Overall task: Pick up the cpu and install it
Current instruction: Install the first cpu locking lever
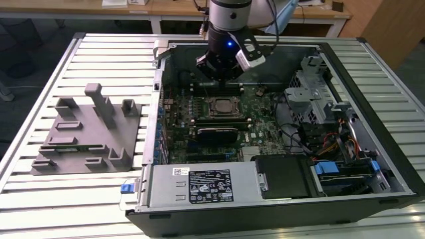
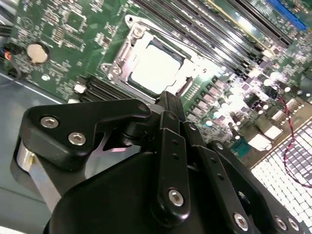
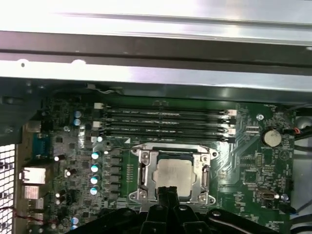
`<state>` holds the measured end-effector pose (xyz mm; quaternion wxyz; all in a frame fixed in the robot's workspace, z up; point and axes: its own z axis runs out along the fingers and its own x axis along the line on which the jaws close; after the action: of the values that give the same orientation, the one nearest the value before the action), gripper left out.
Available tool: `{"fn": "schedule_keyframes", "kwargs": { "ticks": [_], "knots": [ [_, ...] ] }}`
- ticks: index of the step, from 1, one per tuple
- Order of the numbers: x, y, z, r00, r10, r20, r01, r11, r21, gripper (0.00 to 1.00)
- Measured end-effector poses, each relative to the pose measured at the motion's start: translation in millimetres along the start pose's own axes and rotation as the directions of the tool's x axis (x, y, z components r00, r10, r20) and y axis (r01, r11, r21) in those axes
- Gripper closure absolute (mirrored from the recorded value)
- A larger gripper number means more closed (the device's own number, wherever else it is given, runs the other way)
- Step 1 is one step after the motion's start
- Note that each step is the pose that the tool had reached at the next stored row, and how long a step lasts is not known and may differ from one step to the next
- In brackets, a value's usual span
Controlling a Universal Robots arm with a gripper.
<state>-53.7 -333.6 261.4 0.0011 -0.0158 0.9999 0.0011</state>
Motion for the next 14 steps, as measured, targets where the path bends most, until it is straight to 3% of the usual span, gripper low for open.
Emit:
{"fn": "schedule_keyframes", "kwargs": {
  "ticks": [14],
  "knots": [
    [32.2,3.6,1.4,1.0000,-0.001,0.0002,0.001,1.0000,-0.0001,0.89]
  ]
}}
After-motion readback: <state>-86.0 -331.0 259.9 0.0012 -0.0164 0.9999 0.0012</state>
